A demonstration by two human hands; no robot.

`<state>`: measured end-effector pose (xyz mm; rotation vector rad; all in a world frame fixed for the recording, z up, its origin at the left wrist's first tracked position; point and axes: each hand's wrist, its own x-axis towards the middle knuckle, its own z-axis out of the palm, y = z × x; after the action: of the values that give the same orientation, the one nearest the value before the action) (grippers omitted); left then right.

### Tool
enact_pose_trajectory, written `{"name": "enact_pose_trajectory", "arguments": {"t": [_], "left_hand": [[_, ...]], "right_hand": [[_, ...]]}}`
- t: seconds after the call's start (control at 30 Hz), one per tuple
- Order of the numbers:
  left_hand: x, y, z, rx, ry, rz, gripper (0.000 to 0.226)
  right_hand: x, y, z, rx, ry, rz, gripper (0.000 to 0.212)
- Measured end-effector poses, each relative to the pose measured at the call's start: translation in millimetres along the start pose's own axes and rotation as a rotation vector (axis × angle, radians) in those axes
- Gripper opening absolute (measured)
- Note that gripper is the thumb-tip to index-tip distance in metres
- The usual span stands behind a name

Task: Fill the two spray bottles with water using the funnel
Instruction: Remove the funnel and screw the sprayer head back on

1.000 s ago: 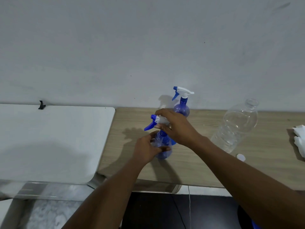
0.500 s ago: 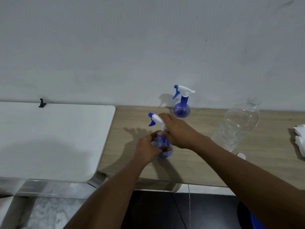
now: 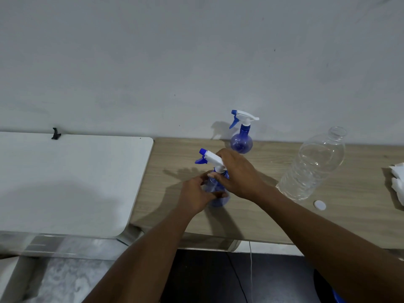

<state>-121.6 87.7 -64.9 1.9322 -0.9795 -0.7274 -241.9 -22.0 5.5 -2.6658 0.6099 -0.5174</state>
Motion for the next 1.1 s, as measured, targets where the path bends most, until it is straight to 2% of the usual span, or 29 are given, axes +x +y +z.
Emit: {"name": "enact_pose_trajectory", "arguments": {"t": [0.27,0.37,0.6,0.7,0.83,1.0,1.1], "left_hand": [[1.4,-1.8,-1.0,-0.04,-0.061,-0.023,0.071],[1.2,-0.6,-2.4,-0.012,-0.06,-0.005,0.065],[1.7,-0.3,-1.6,0.05,-0.047,0.016,0.069],[2.4,-0.6,-1.6,0.017,-0.056,-0.024,0.066],[3.3,-4.2,-0.3,0.017,-0.037,0.008,0.064],[1.8,-1.9,-2.9,0.02,-0.054,0.019,0.067],[2.3,-2.2,-3.4,-0.004,-0.052,0.024,0.062]], "right_hand": [[-1.8,7.9,-5.1,0.118,-0.046,-0.032,0.031],[1.4,8.0,-5.4,0.087,-0.083,0.026,0.034],[6.3,8.8,-3.2,-0.043,-0.093,0.121,0.055],[4.9,10.9,-6.0,-0.039,-0.049,0.044,0.059],[3.0,12.7,-4.8,0.045,-0.087,0.006,0.043],[7.2,12.9,-3.4,-0.052,-0.079,0.052,0.059],[5.3,16.9,-4.5,0.02,-0.093,0.0,0.05]]}}
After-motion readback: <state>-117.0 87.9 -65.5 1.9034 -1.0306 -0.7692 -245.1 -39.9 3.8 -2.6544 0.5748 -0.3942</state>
